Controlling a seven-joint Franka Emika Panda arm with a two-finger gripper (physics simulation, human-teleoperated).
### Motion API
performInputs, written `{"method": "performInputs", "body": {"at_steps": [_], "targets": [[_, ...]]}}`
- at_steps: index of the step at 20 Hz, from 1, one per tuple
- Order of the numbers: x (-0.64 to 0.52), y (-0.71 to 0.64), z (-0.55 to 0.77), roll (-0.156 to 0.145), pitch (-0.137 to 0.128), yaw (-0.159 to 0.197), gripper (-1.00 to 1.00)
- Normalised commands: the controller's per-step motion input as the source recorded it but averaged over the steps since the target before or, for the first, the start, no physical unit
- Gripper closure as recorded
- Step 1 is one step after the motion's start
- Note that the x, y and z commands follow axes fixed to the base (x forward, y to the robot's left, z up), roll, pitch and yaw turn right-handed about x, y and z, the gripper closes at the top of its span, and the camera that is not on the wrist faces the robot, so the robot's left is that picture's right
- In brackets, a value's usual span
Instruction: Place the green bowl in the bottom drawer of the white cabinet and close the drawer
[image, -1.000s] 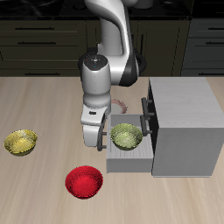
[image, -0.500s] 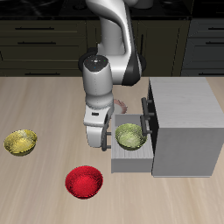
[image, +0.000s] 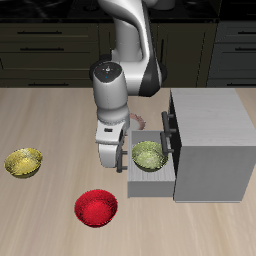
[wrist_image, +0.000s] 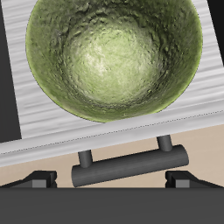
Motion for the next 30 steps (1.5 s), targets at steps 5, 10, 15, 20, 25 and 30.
{"method": "performInputs", "body": {"at_steps": [5, 10, 15, 20, 25, 30], "targets": [[-0.28, 0.13, 0.00, 0.050, 0.093, -0.011, -1.00], [-0.07, -0.06, -0.14, 0.006, 0.087, 0.033, -1.00], [-0.16, -0.25, -0.27, -0.065, 0.070, 0.012, -1.00], [-0.17, -0.17, -0.14, -0.027, 0.054, 0.056, -1.00], [-0.14, -0.44, -0.02, -0.119, 0.002, 0.008, -1.00], [-0.16, -0.28, -0.03, -0.055, 0.015, 0.022, -1.00]]}}
